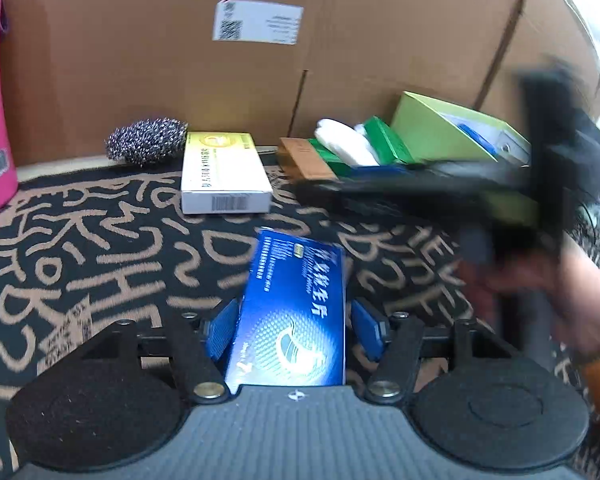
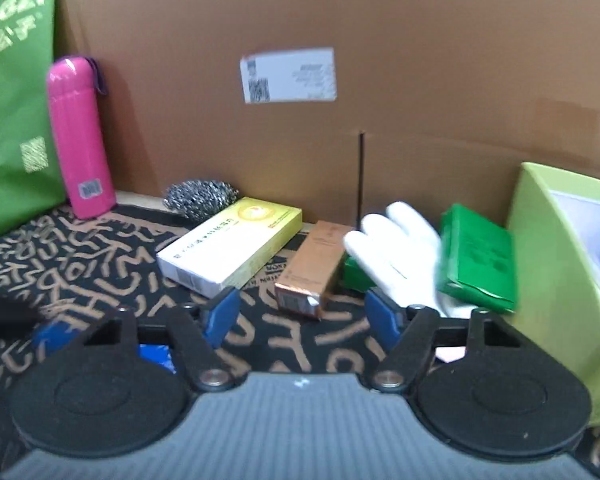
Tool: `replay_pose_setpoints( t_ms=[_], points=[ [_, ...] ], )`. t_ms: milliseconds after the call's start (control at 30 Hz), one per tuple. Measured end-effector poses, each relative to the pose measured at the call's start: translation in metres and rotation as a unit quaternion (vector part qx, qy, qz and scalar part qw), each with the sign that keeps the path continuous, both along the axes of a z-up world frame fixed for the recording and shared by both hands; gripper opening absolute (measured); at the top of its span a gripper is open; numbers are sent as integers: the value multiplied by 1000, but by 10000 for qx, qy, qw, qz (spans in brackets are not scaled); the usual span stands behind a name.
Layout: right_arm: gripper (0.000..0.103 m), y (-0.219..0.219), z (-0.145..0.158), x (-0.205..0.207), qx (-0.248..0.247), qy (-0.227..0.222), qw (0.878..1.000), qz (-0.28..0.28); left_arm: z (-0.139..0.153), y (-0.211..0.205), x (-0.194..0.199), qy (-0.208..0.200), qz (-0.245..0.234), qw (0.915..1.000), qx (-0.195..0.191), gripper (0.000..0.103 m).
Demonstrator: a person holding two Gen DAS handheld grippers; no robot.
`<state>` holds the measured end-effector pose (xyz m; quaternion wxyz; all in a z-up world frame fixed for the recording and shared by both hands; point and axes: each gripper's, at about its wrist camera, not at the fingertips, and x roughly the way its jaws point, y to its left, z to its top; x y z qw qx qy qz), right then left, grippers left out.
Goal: Organize objects
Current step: 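Grasp the blue medicine box with the left tool while the right grasps the tan box, then carry the blue box and tan box into the green box and open both tools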
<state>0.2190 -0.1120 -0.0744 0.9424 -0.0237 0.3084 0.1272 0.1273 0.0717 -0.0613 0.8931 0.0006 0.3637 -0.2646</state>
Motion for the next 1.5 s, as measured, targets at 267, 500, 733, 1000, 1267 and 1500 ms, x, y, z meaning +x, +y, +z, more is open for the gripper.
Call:
replay_pose_setpoints(
  t_ms=[267, 500, 733, 1000, 1267, 1500],
  points=[
    [30, -13, -7, -16, -63, -102, 9999, -104, 1, -20, 2, -44, 332, 9993, 162, 79],
    [30, -51, 5, -106, -185, -24, 9995, 264, 0, -39, -12, -317, 165, 9970, 681, 59],
    [33, -78, 4, -170, -369, 343, 9978, 420, -2, -76, -61, -549, -561, 9915, 1042, 59],
    [43, -72, 8, -155, -412, 50, 9976, 561, 1, -80, -60, -327, -138, 9939, 1039, 59],
    [39, -72, -4, -137, -163, 245, 9978, 600, -4, -86, -57, -466, 11, 9922, 1153, 70],
    [31, -87, -1, -150, -19, 246, 9976, 645, 4, -96, -60, -293, -200, 9950, 935, 59]
  ],
)
